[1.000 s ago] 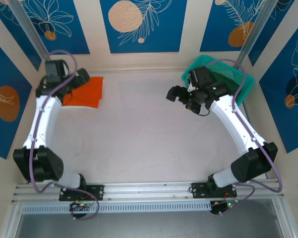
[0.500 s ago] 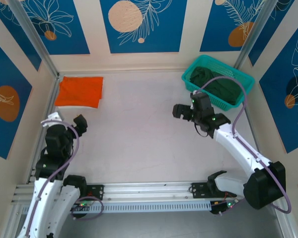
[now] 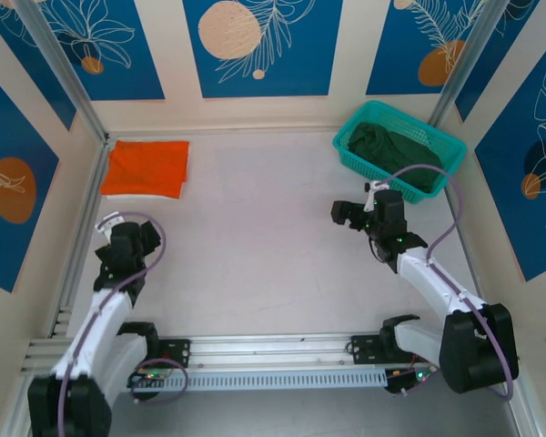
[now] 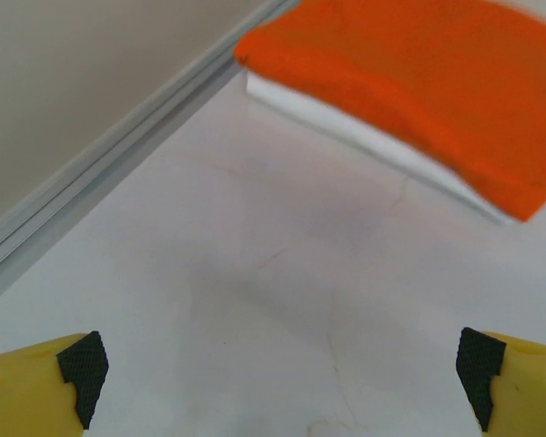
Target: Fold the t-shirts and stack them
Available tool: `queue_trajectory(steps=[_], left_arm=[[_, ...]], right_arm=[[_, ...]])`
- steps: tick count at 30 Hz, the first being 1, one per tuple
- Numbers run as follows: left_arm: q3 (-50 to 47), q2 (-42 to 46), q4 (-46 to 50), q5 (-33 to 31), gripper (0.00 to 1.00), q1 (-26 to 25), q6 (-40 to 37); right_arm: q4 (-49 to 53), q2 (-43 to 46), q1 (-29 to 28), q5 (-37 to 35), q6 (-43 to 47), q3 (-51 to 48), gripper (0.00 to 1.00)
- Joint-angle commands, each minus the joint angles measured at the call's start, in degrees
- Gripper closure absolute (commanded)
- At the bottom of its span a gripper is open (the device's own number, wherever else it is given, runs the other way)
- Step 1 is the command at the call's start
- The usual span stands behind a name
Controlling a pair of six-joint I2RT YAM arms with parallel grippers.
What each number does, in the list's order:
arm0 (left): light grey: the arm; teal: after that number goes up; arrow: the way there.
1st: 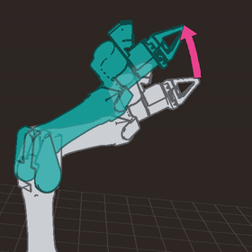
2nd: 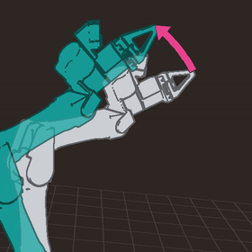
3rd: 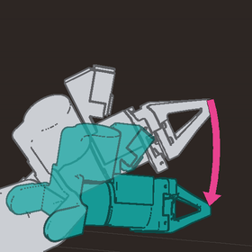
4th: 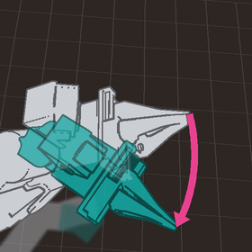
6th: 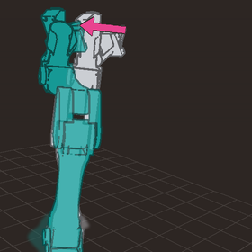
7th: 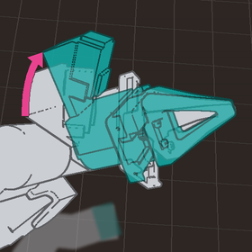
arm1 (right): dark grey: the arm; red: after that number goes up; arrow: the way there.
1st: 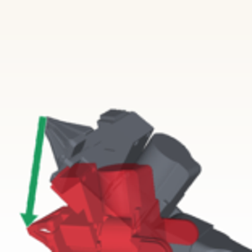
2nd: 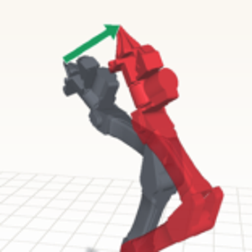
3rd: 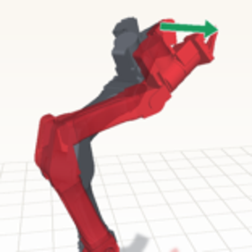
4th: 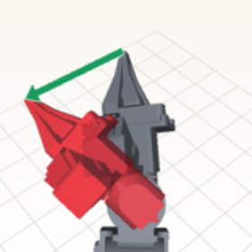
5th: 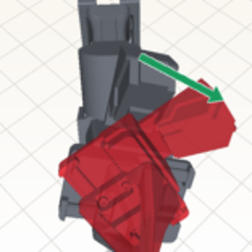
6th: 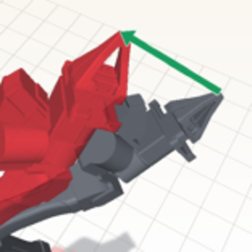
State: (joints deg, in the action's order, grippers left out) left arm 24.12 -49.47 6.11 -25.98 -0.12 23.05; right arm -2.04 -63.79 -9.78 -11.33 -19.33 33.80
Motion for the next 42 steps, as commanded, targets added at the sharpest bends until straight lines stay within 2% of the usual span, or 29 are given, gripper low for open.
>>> queue_trajectory(steps=[1,4,6,8,14,16,21,23,26,30,32,34,36,39,42], left_arm=[[5.61,-10.7,-8.34,2.12,0.0,1.22,-6.31],[7.1,-18.97,-16.5,1.26,0.0,1.42,-10.62],[7.25,-22.47,-21.16,2.53,0.0,1.52,-12.65],[6.87,-24.66,-23.9,4.68,0.0,1.53,-13.87],[0.58,-24.61,-30.14,12.26,0.0,0.57,-15.69],[-1.26,-23.07,-32.75,14.49,0.0,0.26,-17.11],[-4.94,-19.32,-35.98,16.17,0.0,0.12,-17.87],[-6.01,-19.07,-38.2,15.11,0.0,0.12,-17.69],[-5.85,-22.01,-42.38,11.55,0.0,0.12,-16.97],[-0.7,-29.53,-44.42,17.58,0.0,0.12,-18.7],[2.7,-32.56,-41.25,19.04,0.0,-0.06,-19.49],[3.47,-34.59,-41.85,20.73,0.0,-0.38,-20.54],[2.97,-34.79,-43.09,20.92,0.0,-1.28,-21.86],[0.97,-35.15,-47.37,22.79,0.0,-2.07,-23.15],[-0.9,-35.79,-51.28,23.43,0.0,-2.08,-23.41]], right_arm=[[-8.68,-1.35,5.17,2.2,4.28,-1.54,0.01],[-10.84,-4.1,9.91,5.54,4.05,-1.54,0.01],[-12.0,-5.71,10.59,5.03,3.67,-1.82,0.01],[-13.36,-7.16,10.53,7.63,4.78,-2.31,0.01],[-17.95,-8.66,8.75,10.27,8.77,-7.49,0.01],[-17.94,-6.64,8.02,12.16,10.35,-9.56,0.01],[-22.62,1.91,8.08,10.75,9.67,-16.32,0.01],[-23.48,3.03,9.03,13.75,9.88,-17.36,0.01],[-25.55,1.69,9.4,13.23,9.42,-17.36,0.01],[-33.15,-5.5,9.96,13.96,9.04,-15.67,0.01],[-35.71,-9.19,10.29,14.59,9.01,-14.02,0.01],[-32.56,-11.78,11.25,16.86,8.73,-10.97,0.01],[-33.89,-11.54,11.32,18.92,9.55,-11.29,0.01],[-38.6,-8.89,11.66,16.32,8.29,-15.4,0.01],[-40.32,-8.24,11.8,18.19,8.66,-16.68,0.01]])
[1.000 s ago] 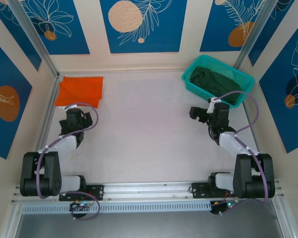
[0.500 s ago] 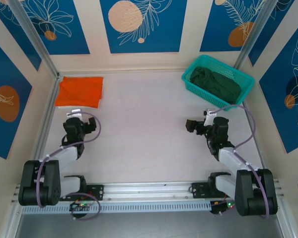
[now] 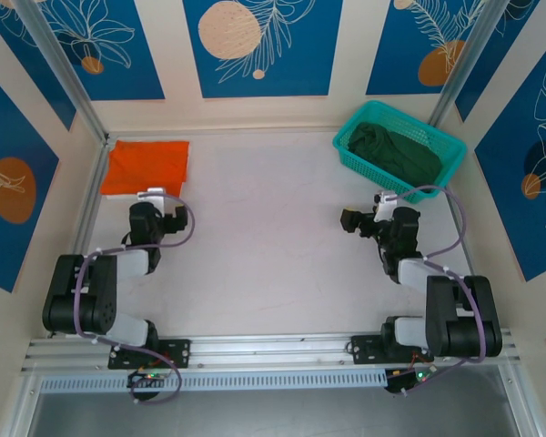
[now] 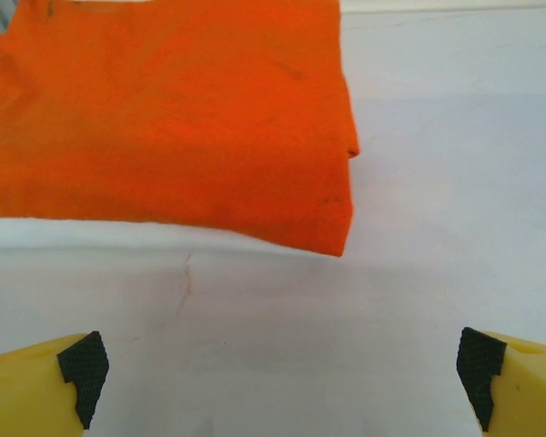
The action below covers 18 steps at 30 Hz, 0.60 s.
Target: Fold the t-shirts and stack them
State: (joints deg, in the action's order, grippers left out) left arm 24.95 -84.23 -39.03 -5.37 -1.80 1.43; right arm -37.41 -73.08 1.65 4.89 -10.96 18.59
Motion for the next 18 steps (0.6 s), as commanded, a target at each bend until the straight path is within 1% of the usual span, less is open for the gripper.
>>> queue_trajectory(steps=[1,2,5,6,10,12,13,16,17,18], left_arm=[[-1.69,-1.4,-6.3,4.11,0.0,-0.32,-2.38],[-1.15,-2.01,-5.69,5.26,0.0,-0.61,-3.14],[-0.78,-2.92,-5.52,5.59,0.0,-1.53,-4.6],[-1.12,-3.31,-6.75,5.33,0.0,-1.7,-4.68],[-0.92,-3.58,-6.46,5.01,0.0,-1.77,-4.57],[-0.97,-3.49,-6.48,5.05,0.0,-1.75,-4.51],[-0.96,-3.48,-6.46,5.02,0.0,-1.77,-4.51],[-0.98,-3.49,-6.5,4.99,0.0,-1.73,-4.64],[-0.96,-3.53,-6.5,5.04,0.0,-1.76,-4.52],[-0.96,-3.49,-6.5,5.06,0.0,-1.76,-4.56]], right_arm=[[-4.73,0.65,-0.16,3.2,1.31,-1.16,0.01],[-2.96,0.23,-1.18,3.89,2.89,-0.11,0.01],[0.8,-1.69,-3.09,4.5,5.58,3.05,0.01],[1.48,-1.98,-2.91,4.84,5.51,3.61,0.01],[1.57,-2.47,-2.24,6.61,5.41,4.02,0.01],[3.62,-4.14,-1.84,11.29,6.72,5.95,0.01],[5.04,-4.74,-1.75,12.49,7.06,7.0,0.01],[6.72,-6.08,0.44,12.38,5.63,8.8,0.01],[5.68,-5.49,1.35,11.15,4.89,7.93,0.01],[3.13,-4.2,1.51,7.84,4.6,6.13,0.01]])
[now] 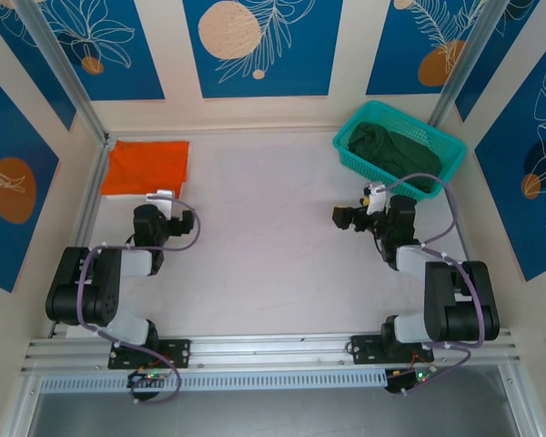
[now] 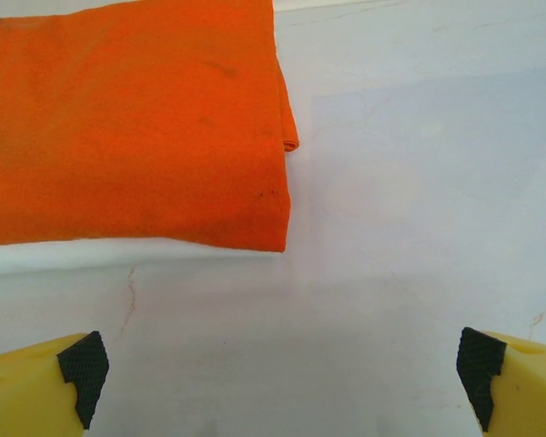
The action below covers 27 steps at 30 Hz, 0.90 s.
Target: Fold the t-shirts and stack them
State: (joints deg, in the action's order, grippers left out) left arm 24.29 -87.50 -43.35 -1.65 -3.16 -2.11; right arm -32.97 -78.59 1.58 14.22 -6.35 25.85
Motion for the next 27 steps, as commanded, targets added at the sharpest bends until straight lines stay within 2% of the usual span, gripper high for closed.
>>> queue_trajectory(steps=[1,3,6,8,11,13,17,27], left_arm=[[-0.31,-0.2,-2.21,1.38,0.0,-0.44,-0.97],[-0.3,-0.21,-2.17,1.37,0.0,-0.45,-0.97],[-0.3,-0.21,-2.17,1.43,0.0,-0.32,-0.97],[-0.3,-0.22,-2.13,1.47,0.0,-0.28,-0.97],[-0.21,-0.22,-2.09,1.49,0.0,-0.36,-0.88],[-0.21,-0.22,-2.0,1.58,0.0,-0.23,-0.88],[-0.21,-0.3,-2.0,1.6,0.0,-0.27,-0.88],[-0.04,-0.43,-1.83,1.65,0.0,-0.18,-0.84]], right_arm=[[-4.43,2.49,1.58,-4.92,-0.22,-3.31,0.01],[-8.77,3.74,2.63,-10.8,-1.24,-6.15,0.01],[-12.1,0.11,4.42,-3.72,-1.6,-5.44,0.01],[-12.37,-1.68,2.37,-7.36,0.05,-4.62,0.01],[-20.82,-6.11,0.26,-13.28,0.42,-7.21,0.01],[-25.48,-8.37,-0.04,-13.41,0.5,-8.5,0.01],[-11.98,-8.94,-0.68,-15.04,0.95,-1.36,0.01],[-12.49,-8.7,-0.63,-15.72,0.72,-1.6,0.01]])
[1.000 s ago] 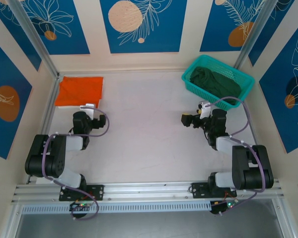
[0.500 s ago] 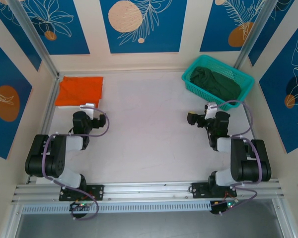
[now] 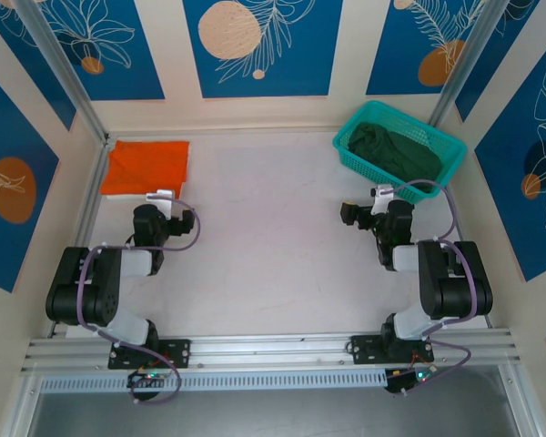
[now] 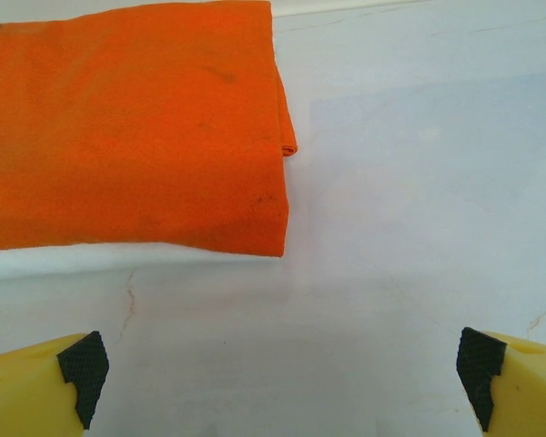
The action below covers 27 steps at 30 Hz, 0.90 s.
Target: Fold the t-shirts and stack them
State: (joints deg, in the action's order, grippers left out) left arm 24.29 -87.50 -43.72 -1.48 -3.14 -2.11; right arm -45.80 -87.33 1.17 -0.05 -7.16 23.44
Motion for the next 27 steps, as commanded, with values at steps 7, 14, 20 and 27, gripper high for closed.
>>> queue_trajectory(steps=[7,14,20,27], left_arm=[[-0.29,-0.25,-1.71,1.35,0.0,-0.21,-0.88],[-0.3,-0.21,-1.8,1.46,0.0,-0.25,-0.88],[-0.3,-0.22,-1.8,1.48,0.0,-0.15,-0.85],[-0.3,-0.25,-1.74,1.48,0.0,-0.22,-0.88]], right_arm=[[-0.31,0.1,-0.93,-2.58,1.88,0.49,0.01],[-0.31,0.13,-1.17,-3.11,2.14,0.38,0.01],[-0.17,0.12,-0.64,-2.19,1.81,0.5,0.01],[0.13,-0.03,0.31,-0.3,1.27,0.74,0.01]])
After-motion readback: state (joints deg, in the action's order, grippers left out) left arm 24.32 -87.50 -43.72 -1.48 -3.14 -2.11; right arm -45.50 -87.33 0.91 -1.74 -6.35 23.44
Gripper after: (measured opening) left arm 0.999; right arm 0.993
